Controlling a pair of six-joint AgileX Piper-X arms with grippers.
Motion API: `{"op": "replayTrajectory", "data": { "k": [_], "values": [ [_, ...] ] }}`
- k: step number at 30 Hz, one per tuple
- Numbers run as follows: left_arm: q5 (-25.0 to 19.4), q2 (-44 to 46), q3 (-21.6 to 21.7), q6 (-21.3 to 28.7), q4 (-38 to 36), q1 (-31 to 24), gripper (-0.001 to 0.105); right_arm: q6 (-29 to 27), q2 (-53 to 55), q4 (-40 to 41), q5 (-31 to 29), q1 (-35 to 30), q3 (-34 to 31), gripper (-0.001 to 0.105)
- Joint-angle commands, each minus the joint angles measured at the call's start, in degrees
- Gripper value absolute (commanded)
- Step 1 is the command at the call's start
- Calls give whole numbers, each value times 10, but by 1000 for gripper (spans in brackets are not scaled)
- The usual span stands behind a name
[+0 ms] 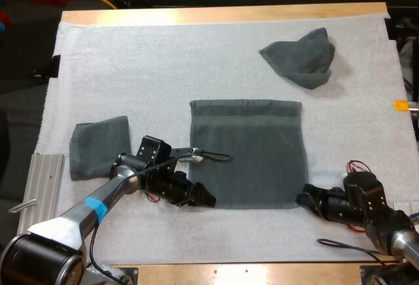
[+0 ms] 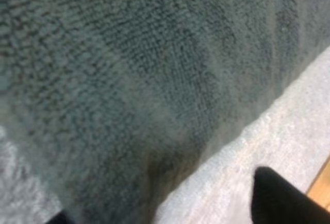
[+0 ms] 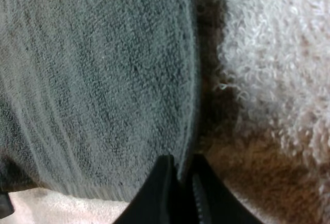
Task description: Pick towel from pile, fold and stack
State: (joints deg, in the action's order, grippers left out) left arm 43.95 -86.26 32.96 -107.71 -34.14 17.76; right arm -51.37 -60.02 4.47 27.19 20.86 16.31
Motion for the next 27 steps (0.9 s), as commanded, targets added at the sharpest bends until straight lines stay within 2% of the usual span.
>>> {"op": "replayTrajectory", "data": {
  "k": [1, 6, 9, 13, 18, 23, 27],
  "values": [
    [-55, -1, -4, -4, -19, 1, 42, -2, -4, 9, 5, 2, -5, 1],
    [-119, -1, -4, -4, -22, 1, 10, -2, -4, 9, 5, 2, -5, 1],
    [-124, -1, -4, -4, -22, 1, 1, -2, -4, 9, 5, 2, -5, 1],
    [-125, -1, -4, -4, -25, 1, 0, -8, -4, 9, 14, 2, -3, 1],
    [-125, 29, -4, 3, -39, 1, 0, -50, 1, 22, 11, 2, 13, 1],
    [-125, 90, 2, 2, -62, 1, 0, -118, 21, 100, -6, 2, 50, 1],
    [-125, 135, 3, 4, -83, 1, 0, -183, 44, 192, -27, 2, 92, 1]
  ]
}}
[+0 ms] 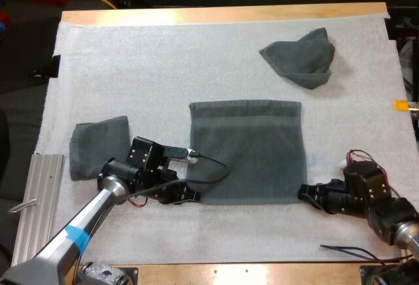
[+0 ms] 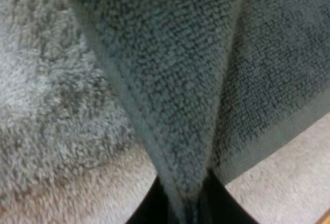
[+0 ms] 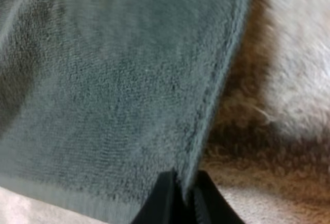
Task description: Pick towel from pile, fold and stack
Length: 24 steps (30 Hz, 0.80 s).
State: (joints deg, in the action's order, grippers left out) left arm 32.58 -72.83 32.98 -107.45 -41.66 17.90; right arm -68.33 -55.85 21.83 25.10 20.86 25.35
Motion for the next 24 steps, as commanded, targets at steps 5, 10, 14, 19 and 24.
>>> {"op": "replayTrajectory", "data": {
  "k": [5, 10, 14, 19, 24],
  "values": [
    [-6, 34, 2, 2, -41, -1, 0, -62, 29, 99, -11, 3, 43, 1],
    [-2, 74, 2, 12, -79, 6, 0, -94, 47, 171, -24, 39, 60, 1],
    [-11, 103, 2, 15, -117, 42, 0, -89, 65, 186, -51, 81, 60, 1],
    [-34, 139, 2, 3, -151, 82, 0, -74, 94, 221, -77, 134, 60, 1],
    [-48, 170, 2, 1, -191, 101, 0, -46, 126, 245, -100, 177, 60, 1]
  ]
}}
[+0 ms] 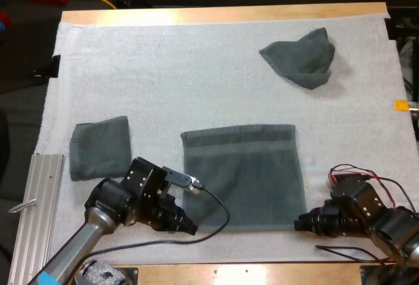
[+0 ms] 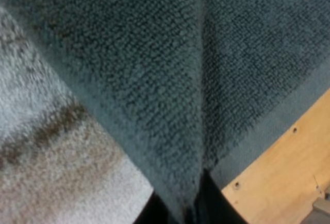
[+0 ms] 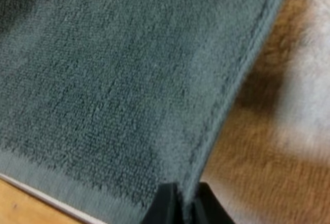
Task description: Pick towel from pile, fold and stack
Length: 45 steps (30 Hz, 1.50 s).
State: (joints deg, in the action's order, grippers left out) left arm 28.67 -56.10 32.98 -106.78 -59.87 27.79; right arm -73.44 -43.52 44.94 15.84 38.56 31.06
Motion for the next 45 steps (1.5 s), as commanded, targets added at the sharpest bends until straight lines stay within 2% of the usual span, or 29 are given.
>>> {"op": "replayTrajectory", "data": {
  "k": [1, 11, 20, 25, 30, 36, 40, 45],
  "values": [
    [-9, 8, 2, -6, -12, 6, 0, 12, 8, 17, -7, 6, 3, 1],
    [-10, 39, 2, -13, -37, 38, 0, 59, 35, 40, -25, 50, 3, 1],
    [-6, 26, 2, -21, 9, 23, 0, 115, 31, 5, -42, 49, 3, 1],
    [23, -18, 2, -22, 33, -20, 0, 141, 12, -30, -62, 34, 3, 1],
    [77, -73, 2, -22, 75, -63, 0, 145, -37, -77, -27, -4, 3, 1],
    [109, -114, 2, -29, 113, -98, 0, 157, -86, -143, 6, -59, 3, 1],
    [124, -130, 2, -52, 136, -119, 0, 163, -111, -183, 24, -97, 3, 1],
    [172, -151, 2, -110, 197, -154, 0, 180, -148, -247, 53, -135, 3, 1]
  ]
}}
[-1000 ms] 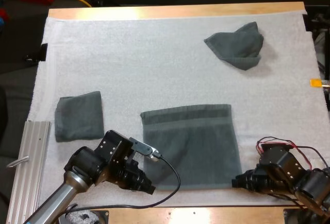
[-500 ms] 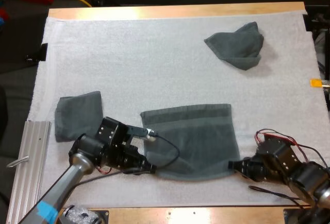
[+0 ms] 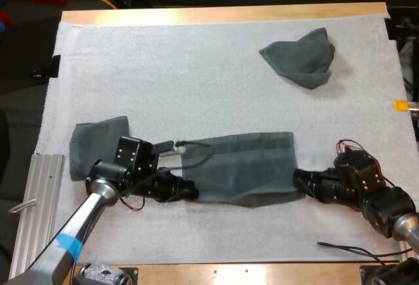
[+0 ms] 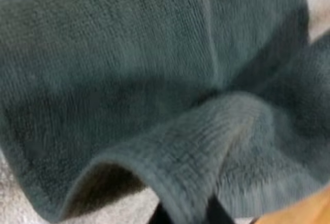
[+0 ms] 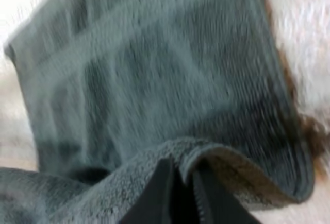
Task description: Pick towel from pile, fold and stack
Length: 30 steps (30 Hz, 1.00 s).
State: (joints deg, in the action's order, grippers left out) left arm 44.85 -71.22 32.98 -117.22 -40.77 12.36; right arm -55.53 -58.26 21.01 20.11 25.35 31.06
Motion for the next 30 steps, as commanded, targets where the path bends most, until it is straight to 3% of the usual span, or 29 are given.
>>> {"op": "replayTrajectory", "data": {
  "k": [1, 4, 11, 21, 30],
  "values": [
    [14, -4, 2, -15, 17, -5, 0, 7, -9, -20, 15, -8, 3, 1],
    [35, -22, 2, -31, 42, -16, 0, 17, -35, -57, 26, -14, 7, 1],
    [41, -73, 9, -52, 78, -17, 0, 2, -98, -59, 6, -14, 54, 1],
    [33, -131, 88, -53, 89, -17, 0, -21, -167, -58, -32, -14, 112, 1],
    [16, -164, 121, -55, 89, -27, 0, -39, -195, -59, -61, -21, 144, 1]
  ]
}}
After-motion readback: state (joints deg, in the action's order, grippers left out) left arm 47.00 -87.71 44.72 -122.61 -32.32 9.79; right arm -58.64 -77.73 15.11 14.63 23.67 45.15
